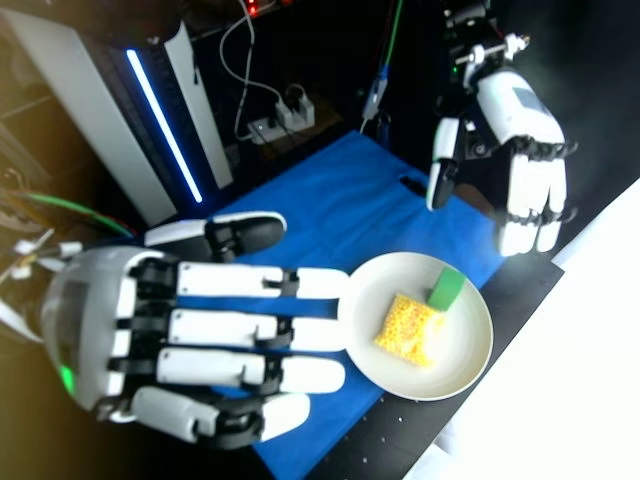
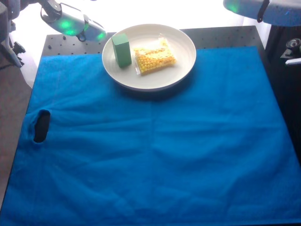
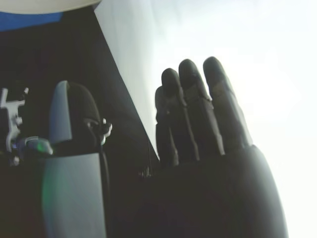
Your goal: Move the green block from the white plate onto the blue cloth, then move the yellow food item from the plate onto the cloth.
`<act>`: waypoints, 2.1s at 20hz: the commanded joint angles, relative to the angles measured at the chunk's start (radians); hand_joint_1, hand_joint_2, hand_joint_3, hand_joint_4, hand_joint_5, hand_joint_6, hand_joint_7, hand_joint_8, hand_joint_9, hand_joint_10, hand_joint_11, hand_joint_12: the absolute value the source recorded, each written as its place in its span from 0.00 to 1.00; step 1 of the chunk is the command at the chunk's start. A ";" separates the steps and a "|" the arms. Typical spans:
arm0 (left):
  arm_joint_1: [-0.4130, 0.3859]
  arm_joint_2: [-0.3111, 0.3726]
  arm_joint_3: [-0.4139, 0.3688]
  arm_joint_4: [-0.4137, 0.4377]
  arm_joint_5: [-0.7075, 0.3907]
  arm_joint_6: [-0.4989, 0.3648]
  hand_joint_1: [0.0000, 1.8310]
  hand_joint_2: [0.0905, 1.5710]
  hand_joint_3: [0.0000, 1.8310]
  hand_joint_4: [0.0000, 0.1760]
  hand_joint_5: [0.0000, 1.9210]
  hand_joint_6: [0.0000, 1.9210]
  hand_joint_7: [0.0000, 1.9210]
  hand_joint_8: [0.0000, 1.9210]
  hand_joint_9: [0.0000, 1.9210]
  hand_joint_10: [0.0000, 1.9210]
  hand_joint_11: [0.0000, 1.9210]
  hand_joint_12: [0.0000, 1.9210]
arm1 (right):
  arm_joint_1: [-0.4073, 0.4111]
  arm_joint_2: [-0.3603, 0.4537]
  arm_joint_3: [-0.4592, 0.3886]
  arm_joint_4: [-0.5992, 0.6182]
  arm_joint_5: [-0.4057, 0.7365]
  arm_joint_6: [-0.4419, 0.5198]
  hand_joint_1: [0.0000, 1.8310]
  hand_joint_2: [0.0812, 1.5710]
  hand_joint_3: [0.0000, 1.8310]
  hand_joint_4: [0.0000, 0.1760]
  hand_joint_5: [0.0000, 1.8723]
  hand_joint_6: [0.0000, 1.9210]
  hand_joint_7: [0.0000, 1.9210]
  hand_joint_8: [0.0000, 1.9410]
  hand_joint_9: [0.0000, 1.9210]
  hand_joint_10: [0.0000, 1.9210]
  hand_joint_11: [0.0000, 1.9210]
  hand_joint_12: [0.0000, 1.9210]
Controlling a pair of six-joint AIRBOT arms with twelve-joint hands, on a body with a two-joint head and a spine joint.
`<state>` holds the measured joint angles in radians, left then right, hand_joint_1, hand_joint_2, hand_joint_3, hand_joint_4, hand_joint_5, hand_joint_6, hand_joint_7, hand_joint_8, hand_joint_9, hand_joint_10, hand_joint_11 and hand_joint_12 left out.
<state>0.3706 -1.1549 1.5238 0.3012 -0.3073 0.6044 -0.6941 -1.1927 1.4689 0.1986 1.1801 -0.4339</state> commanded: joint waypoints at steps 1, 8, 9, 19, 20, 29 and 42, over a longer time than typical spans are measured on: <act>-0.018 -0.012 0.008 0.000 -0.067 -0.005 0.59 0.55 0.00 0.00 0.30 0.00 0.31 0.00 0.33 0.00 0.39 0.08 | 0.013 0.001 0.005 0.015 0.113 0.008 0.42 0.47 0.00 0.31 0.37 0.02 0.34 0.00 0.26 0.00 0.01 0.64; -0.028 -0.102 0.087 0.023 0.019 -0.005 0.52 0.50 0.00 0.00 0.26 0.00 0.31 0.00 0.32 0.00 0.37 0.03 | 0.013 -0.009 0.005 0.010 0.112 0.008 0.40 0.45 0.00 0.39 0.37 0.01 0.33 0.01 0.26 0.01 0.03 0.62; -0.029 -0.118 0.101 0.024 0.033 -0.005 0.51 0.50 0.00 0.00 0.26 0.00 0.30 0.00 0.32 0.00 0.35 0.02 | 0.013 -0.010 0.005 0.009 0.112 0.008 0.41 0.46 0.00 0.40 0.37 0.01 0.34 0.01 0.27 0.01 0.04 0.62; -0.025 -0.212 0.191 0.039 0.122 -0.005 0.50 0.49 0.00 0.04 0.25 0.00 0.31 0.00 0.34 0.00 0.16 0.46 | 0.013 -0.022 0.004 -0.014 0.113 0.008 0.47 0.54 0.01 0.39 0.35 0.01 0.36 0.00 0.28 0.00 0.11 0.50; -0.024 -0.217 0.197 0.039 0.126 -0.005 0.50 0.49 0.00 0.05 0.26 0.00 0.32 0.00 0.35 0.00 0.16 0.46 | 0.013 -0.022 0.004 -0.017 0.113 0.008 0.48 0.55 0.00 0.36 0.35 0.01 0.36 0.00 0.28 0.00 0.12 0.49; 0.006 -0.253 0.242 0.031 0.156 -0.005 0.56 0.56 0.00 0.00 0.41 0.01 0.49 0.01 0.52 0.03 0.33 0.52 | 0.013 -0.024 -0.002 -0.026 0.114 0.008 0.47 0.56 0.00 0.36 0.34 0.00 0.35 0.00 0.27 0.00 0.10 0.56; 0.029 -0.284 0.269 0.001 0.145 -0.005 0.55 0.56 0.00 0.00 0.44 0.00 0.55 0.01 0.57 0.03 0.35 0.66 | 0.013 -0.027 -0.007 -0.030 0.115 0.008 0.43 0.55 0.00 0.41 0.33 0.00 0.29 0.00 0.26 0.00 0.12 0.52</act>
<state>0.4061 -1.4384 1.7866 0.3092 -0.0704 0.6022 -0.6941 -1.2160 1.4605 0.1577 1.1770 -0.4339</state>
